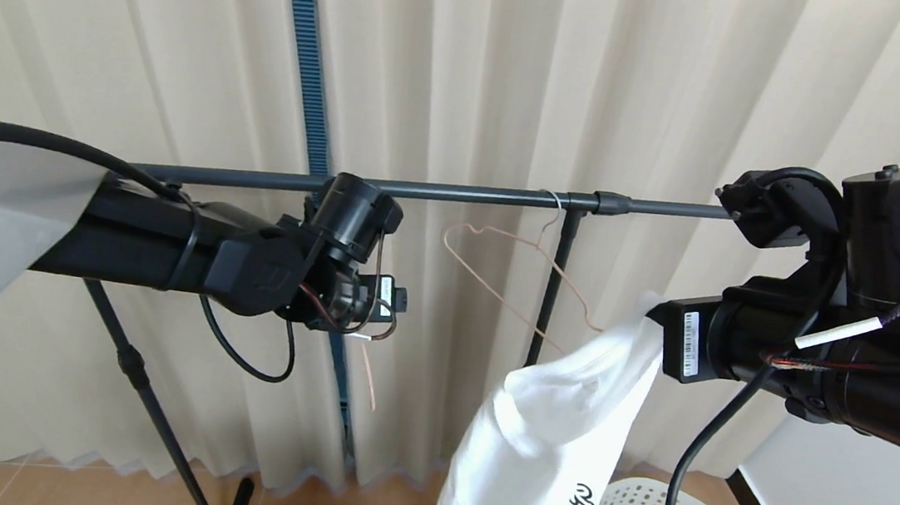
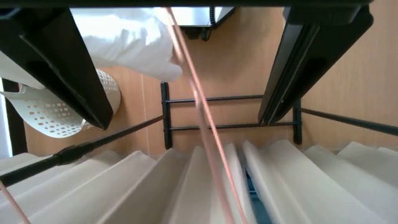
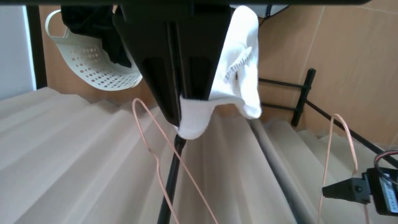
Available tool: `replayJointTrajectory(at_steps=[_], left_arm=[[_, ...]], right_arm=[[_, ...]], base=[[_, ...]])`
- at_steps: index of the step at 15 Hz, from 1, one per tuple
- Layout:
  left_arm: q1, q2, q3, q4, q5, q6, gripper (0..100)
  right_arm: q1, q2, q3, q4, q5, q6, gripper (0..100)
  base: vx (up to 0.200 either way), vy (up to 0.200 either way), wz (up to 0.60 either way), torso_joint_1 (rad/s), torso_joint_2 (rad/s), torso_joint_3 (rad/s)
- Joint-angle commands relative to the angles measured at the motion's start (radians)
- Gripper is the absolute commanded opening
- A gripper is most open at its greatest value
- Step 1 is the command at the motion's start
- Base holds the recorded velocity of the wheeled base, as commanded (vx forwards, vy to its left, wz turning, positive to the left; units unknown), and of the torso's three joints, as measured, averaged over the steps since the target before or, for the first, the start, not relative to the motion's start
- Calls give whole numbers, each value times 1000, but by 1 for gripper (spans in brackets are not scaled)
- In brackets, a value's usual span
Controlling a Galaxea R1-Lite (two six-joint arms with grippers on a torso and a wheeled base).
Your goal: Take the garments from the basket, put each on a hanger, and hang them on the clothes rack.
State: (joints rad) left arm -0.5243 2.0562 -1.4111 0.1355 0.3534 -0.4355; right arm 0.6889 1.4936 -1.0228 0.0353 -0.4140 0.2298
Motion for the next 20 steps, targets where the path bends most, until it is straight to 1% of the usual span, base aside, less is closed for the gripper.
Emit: replayJointTrajectory(at_steps=[1, 4, 8, 9, 16, 20], left_arm=[[9, 82, -46, 1, 2, 0, 100], [33, 121, -62, -1, 1, -2, 100], [56, 130, -62, -1, -1, -8, 100], [58, 131, -58, -1, -1, -9, 0], [32, 121, -51, -16, 1, -6, 0], [7, 59, 0, -16, 52, -6, 0]], right_arm=[[1, 0, 0, 0, 0, 0, 0], [1, 0, 1, -2, 0, 0, 0], [1, 4, 1, -2, 0, 0, 0], [1, 4, 1, -2, 0, 0, 0], [1, 2, 3, -3, 0, 0, 0], [1, 2, 3, -3, 0, 0, 0]], base=[[0, 0, 0, 0, 0, 0], [0, 0, 0, 0, 0, 0], [0, 0, 0, 0, 0, 0], [0, 0, 0, 0, 0, 0], [0, 0, 0, 0, 0, 0], [0, 0, 0, 0, 0, 0]])
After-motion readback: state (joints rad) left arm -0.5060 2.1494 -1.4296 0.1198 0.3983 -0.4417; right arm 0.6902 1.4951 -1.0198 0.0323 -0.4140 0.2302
